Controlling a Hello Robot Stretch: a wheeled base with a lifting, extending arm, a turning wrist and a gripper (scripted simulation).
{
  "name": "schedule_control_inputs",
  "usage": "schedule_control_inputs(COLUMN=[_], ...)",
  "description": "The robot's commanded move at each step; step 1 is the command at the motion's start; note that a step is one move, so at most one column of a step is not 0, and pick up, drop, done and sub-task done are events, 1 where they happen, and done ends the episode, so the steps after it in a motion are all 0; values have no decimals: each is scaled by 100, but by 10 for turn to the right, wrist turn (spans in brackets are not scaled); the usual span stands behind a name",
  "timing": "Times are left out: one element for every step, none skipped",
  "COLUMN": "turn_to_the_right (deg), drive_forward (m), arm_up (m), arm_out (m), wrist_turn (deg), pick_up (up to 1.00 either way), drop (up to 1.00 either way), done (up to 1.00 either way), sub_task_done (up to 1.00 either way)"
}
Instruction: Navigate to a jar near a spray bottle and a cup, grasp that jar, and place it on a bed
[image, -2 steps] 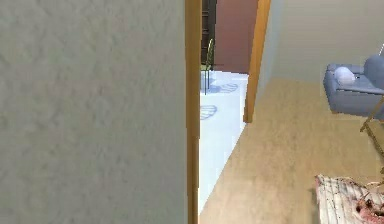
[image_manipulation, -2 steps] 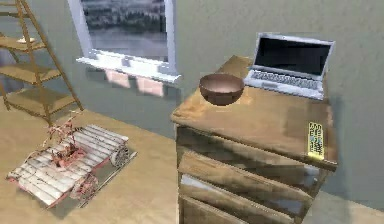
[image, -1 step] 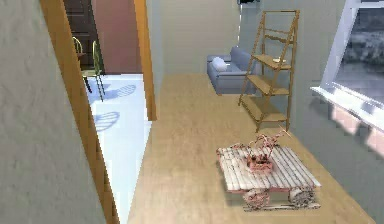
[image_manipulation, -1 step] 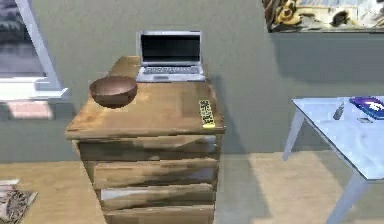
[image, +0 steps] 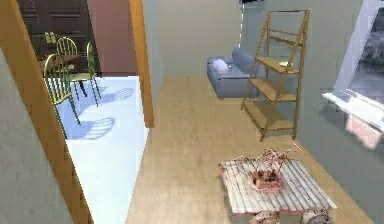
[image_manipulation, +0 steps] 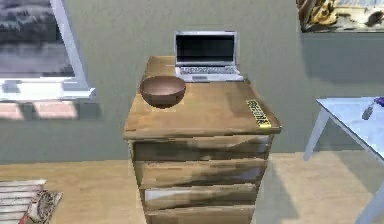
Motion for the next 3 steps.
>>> schedule_control_inputs(turn_to_the_right=[60, 0, -450], drive_forward=[0, 75, 0], arm_up=[0, 0, 0], arm_out=[0, 0, 0], wrist_turn=[0, 0, 0], pick_up=[0, 0, 0], drop=[0, 0, 0], done=[0, 0, 0], sub_task_done=[0, 0, 0])
